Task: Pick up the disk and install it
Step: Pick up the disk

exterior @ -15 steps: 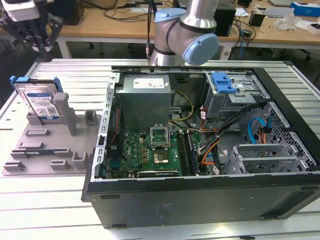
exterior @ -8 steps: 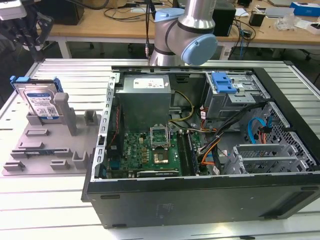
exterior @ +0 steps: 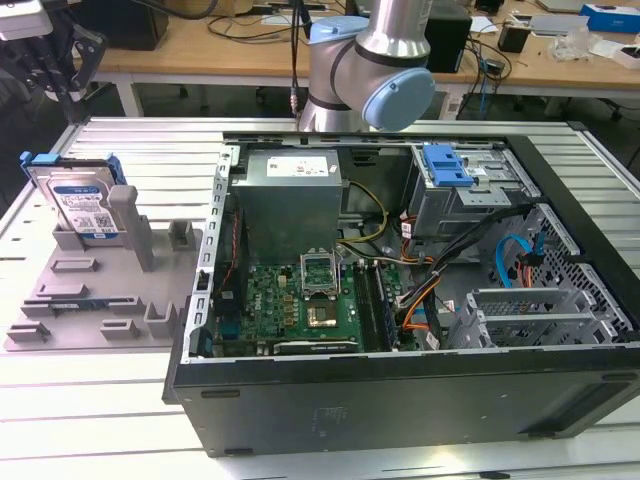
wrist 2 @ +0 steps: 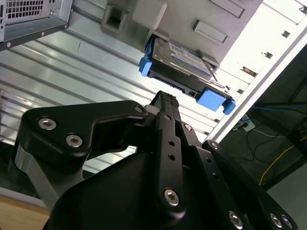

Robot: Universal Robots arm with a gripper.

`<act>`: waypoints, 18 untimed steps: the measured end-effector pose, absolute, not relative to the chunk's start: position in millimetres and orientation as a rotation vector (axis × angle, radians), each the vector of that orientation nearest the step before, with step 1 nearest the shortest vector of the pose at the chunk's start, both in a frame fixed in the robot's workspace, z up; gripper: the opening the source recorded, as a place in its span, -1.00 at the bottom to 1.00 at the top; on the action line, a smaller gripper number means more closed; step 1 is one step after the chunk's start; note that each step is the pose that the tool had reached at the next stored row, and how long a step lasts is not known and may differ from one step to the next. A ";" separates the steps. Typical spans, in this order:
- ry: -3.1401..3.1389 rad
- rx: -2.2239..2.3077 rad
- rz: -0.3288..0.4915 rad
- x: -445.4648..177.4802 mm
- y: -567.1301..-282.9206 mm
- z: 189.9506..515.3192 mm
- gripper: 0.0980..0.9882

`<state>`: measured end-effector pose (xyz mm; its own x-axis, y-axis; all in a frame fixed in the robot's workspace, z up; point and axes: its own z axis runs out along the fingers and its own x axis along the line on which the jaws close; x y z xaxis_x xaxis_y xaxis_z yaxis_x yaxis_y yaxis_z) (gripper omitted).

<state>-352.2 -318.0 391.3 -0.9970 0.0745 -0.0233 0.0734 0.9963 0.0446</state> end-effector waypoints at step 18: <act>3.116 -0.184 0.070 -352.3 -317.9 390.5 -0.98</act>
<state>-352.3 -317.9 390.5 -0.9928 -0.1175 -0.0221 -0.1183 0.9920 0.0437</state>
